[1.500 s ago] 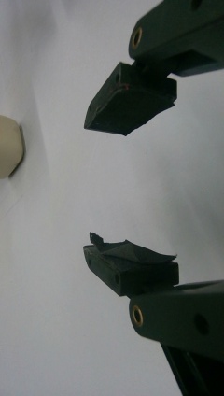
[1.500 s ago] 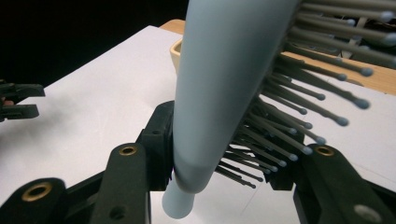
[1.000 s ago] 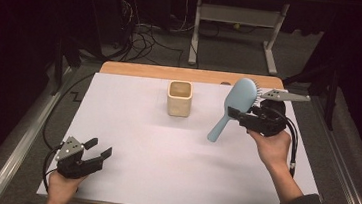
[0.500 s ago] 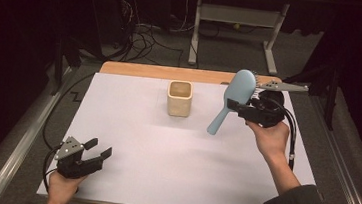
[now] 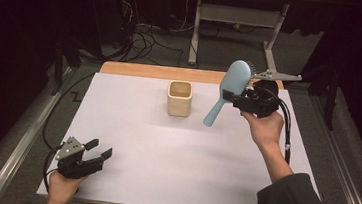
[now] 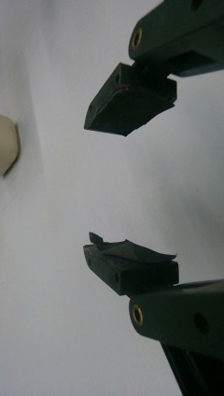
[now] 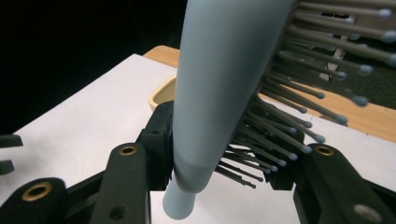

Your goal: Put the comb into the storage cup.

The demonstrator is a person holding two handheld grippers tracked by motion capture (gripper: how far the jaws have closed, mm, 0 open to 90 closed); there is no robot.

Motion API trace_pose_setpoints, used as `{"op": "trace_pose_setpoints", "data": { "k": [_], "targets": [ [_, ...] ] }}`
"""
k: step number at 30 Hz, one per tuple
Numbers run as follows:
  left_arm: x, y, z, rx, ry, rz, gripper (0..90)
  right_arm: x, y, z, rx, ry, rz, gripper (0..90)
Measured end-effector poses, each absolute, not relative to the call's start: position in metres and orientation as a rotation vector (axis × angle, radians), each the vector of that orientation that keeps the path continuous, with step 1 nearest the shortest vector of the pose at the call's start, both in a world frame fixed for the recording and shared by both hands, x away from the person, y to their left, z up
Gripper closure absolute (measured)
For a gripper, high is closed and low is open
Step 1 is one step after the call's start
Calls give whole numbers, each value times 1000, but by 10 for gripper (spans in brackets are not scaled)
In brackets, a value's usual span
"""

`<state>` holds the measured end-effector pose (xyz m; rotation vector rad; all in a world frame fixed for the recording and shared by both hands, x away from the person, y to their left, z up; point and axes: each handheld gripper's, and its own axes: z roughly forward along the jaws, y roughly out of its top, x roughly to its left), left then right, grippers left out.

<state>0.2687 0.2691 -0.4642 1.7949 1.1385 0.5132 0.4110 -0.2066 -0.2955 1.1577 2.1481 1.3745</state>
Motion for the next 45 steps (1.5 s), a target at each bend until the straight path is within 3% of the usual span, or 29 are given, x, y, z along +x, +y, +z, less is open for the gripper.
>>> {"op": "trace_pose_setpoints", "data": {
  "k": [45],
  "targets": [
    [271,271,-464,1779,1137,494,350,456,-168,-284,1209,2134,1368,548]
  ]
}}
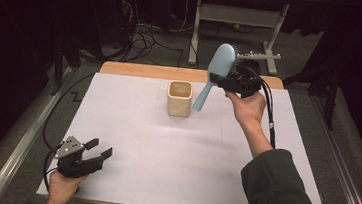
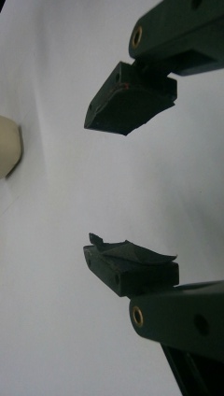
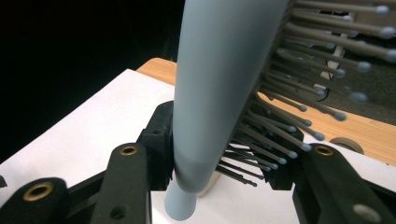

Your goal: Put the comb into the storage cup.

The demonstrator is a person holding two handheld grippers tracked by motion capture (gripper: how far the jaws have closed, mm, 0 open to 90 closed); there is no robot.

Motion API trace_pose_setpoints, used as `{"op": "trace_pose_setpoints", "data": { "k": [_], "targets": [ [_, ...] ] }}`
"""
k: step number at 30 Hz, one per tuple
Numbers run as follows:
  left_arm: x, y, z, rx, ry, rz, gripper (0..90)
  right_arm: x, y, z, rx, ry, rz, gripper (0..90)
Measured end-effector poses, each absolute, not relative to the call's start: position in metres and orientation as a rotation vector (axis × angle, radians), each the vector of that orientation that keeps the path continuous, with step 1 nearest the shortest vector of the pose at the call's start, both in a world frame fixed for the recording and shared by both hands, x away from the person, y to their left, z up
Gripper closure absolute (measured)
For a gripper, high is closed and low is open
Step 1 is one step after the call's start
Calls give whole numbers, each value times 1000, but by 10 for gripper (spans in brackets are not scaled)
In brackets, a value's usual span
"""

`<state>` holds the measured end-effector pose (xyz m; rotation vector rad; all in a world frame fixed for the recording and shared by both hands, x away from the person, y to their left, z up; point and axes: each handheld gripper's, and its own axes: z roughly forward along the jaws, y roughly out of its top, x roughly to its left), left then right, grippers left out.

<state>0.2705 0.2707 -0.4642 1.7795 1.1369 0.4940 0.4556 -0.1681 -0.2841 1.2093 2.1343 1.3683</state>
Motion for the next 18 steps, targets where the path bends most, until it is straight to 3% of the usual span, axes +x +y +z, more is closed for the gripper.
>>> {"op": "trace_pose_setpoints", "data": {
  "k": [18],
  "targets": [
    [270,271,-464,1779,1128,490,348,465,-153,-276,1206,2115,1363,548]
  ]
}}
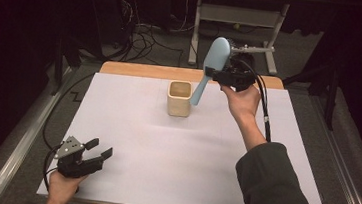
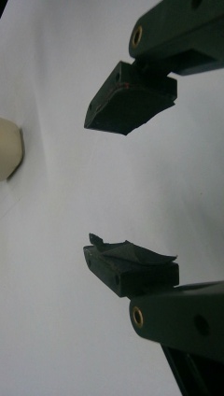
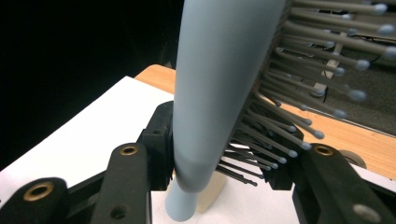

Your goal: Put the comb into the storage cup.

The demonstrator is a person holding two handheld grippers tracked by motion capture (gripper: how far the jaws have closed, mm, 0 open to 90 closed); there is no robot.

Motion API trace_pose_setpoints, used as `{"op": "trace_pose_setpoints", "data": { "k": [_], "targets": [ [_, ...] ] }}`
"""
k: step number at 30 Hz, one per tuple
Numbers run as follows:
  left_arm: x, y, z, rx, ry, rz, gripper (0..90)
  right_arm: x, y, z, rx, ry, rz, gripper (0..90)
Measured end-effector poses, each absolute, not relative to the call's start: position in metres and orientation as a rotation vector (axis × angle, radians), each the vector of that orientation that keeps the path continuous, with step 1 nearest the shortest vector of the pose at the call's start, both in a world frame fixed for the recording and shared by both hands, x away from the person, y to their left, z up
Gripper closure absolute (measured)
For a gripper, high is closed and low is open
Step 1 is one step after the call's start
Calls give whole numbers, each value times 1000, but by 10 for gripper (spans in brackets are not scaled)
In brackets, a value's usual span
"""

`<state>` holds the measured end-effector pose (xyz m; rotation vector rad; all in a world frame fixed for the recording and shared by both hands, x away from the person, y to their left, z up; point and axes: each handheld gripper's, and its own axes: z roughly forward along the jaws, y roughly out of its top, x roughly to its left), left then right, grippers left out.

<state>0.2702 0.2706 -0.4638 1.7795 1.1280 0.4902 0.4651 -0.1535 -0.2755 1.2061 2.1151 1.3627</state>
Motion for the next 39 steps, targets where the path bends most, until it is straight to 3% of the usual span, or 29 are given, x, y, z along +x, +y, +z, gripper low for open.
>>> {"op": "trace_pose_setpoints", "data": {
  "k": [39],
  "targets": [
    [271,269,-464,1782,1117,480,346,488,-119,-272,1225,2081,1344,546]
  ]
}}
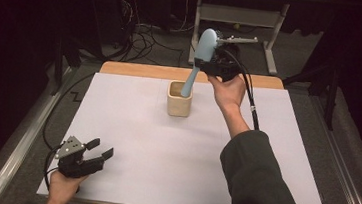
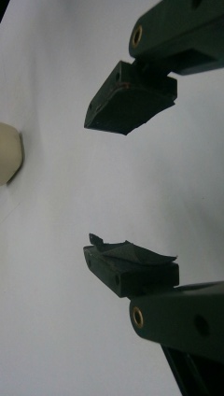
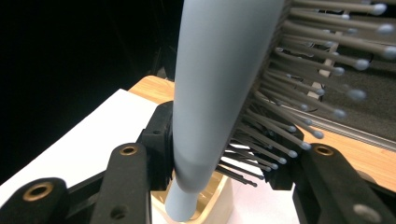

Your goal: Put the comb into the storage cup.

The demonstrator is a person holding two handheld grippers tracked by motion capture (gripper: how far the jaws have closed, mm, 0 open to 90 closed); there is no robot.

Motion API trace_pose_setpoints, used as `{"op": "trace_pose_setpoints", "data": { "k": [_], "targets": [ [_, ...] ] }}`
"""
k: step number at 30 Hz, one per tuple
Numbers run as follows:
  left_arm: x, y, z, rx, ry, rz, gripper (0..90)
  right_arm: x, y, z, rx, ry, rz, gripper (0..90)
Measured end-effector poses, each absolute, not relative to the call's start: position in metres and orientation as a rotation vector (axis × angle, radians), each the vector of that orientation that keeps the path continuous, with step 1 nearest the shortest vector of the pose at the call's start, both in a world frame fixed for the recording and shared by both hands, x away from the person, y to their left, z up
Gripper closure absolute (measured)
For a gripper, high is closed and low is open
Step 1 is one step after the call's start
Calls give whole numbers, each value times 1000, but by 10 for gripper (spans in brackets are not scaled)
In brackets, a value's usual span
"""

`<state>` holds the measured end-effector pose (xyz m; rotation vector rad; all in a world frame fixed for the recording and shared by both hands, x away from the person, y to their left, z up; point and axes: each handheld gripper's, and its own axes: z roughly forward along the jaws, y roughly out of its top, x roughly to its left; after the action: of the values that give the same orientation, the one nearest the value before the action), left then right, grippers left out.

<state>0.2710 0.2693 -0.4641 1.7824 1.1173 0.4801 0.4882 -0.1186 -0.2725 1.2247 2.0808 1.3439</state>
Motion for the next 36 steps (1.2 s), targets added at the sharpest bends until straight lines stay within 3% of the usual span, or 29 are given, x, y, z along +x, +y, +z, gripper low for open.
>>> {"op": "trace_pose_setpoints", "data": {
  "k": [36],
  "targets": [
    [271,270,-464,1780,1112,476,346,500,-100,-296,1232,2115,1268,540]
  ]
}}
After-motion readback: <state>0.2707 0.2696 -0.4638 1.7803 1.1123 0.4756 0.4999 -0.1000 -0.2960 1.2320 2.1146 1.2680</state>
